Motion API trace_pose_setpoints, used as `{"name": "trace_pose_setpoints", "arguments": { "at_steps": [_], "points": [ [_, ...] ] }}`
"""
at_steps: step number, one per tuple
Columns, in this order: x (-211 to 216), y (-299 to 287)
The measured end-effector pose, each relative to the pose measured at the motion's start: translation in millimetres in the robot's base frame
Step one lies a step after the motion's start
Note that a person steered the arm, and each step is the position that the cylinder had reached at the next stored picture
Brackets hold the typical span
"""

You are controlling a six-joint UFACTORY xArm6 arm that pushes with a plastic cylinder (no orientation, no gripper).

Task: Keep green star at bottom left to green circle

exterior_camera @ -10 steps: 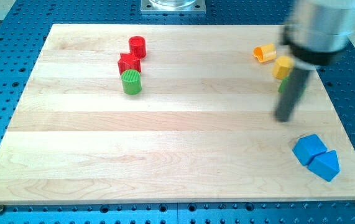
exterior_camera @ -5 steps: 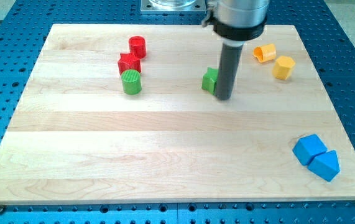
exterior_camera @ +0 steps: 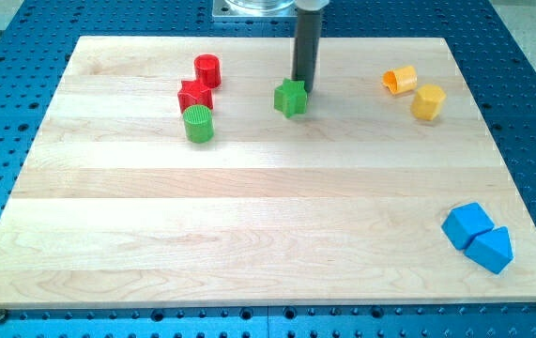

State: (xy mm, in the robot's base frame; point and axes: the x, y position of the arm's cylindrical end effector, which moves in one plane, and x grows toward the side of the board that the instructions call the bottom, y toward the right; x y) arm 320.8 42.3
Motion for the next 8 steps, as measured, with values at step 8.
{"name": "trace_pose_setpoints", "arguments": {
  "at_steps": [8],
  "points": [
    [150.5, -97.0]
  ]
}}
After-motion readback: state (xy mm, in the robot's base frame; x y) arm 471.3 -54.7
